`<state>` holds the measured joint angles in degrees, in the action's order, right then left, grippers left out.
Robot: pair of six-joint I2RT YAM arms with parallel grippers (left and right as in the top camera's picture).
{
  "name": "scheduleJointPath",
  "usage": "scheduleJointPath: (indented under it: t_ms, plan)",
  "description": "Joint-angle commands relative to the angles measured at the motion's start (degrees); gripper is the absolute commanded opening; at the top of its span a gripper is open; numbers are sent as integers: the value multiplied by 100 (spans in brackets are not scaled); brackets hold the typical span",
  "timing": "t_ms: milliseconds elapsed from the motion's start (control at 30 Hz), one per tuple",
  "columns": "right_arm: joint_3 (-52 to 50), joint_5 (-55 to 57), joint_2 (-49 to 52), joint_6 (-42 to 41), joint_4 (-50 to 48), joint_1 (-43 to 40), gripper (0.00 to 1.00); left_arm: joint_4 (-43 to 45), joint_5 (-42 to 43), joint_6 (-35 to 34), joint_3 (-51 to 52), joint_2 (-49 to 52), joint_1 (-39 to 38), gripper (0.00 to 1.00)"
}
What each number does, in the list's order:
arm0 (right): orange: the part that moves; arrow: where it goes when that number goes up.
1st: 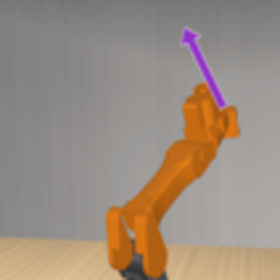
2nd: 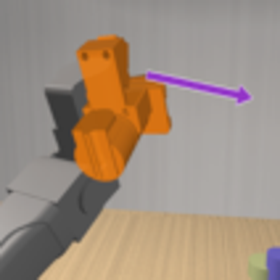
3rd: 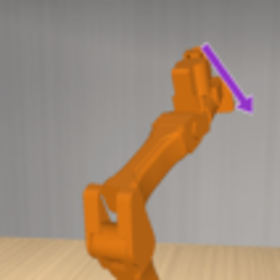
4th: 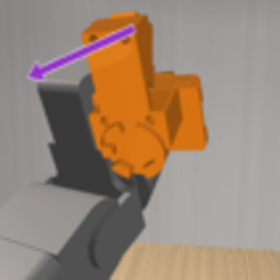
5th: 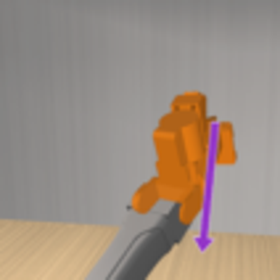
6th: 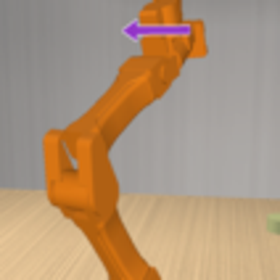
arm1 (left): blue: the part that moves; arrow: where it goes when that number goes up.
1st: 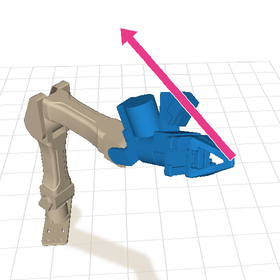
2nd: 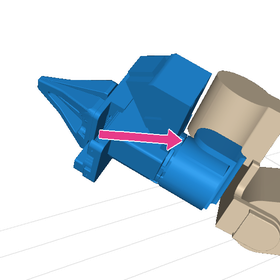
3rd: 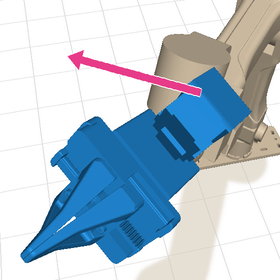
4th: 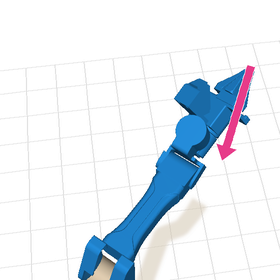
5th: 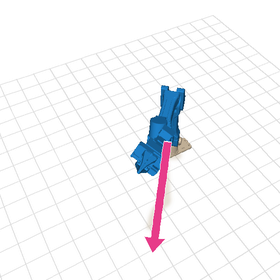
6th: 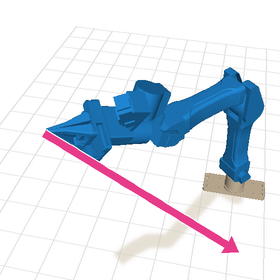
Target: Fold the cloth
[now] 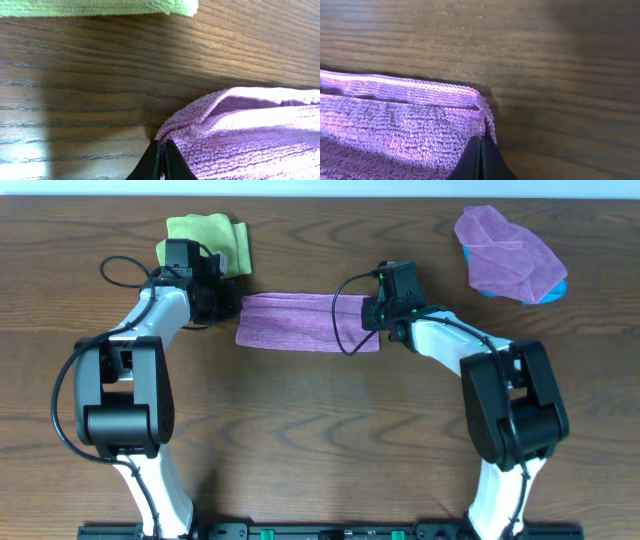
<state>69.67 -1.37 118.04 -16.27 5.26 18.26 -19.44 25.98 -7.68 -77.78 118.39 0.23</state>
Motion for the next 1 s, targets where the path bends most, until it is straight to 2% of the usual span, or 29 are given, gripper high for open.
scheduleJointPath:
  t_ms: [0, 267, 333, 400, 467, 500, 600, 733, 867, 900, 967]
  plan:
    - [24, 313, 39, 72, -131, 7, 1, 28, -348, -24, -125, -127, 48, 6]
    - [24, 350, 39, 157, -205, -94, 2, 48, -396, -22, -125, -37, 48, 6]
    - [24, 350, 39, 157, -205, -94, 16, 48, -396, -20, -122, -37, 50, 6]
    - [24, 348, 39, 155, -203, -94, 46, 44, -393, -22, -122, -37, 50, 6]
    - [37, 337, 7, 155, -157, -94, 60, 39, -391, -22, -131, -55, 52, 6]
    - [42, 326, -39, 153, -127, -94, 63, 4, -396, -20, -155, -90, 63, 6]
    - [42, 313, -385, 103, -101, -94, 64, -46, -413, 4, -315, -297, 122, 6]
    - [42, 308, -1224, -170, 160, -140, 69, -195, -385, 2, -568, -763, 166, 14]
    - [42, 155, -1847, -857, 756, -260, 71, -398, -35, -35, -612, -868, 20, 6]
    - [39, -61, -2033, -1117, 997, -332, 65, -433, 22, -144, -605, -820, -103, 6]
    - [26, -350, -2212, -1528, 1346, -435, 68, -417, 0, -157, -605, -719, -295, 5]
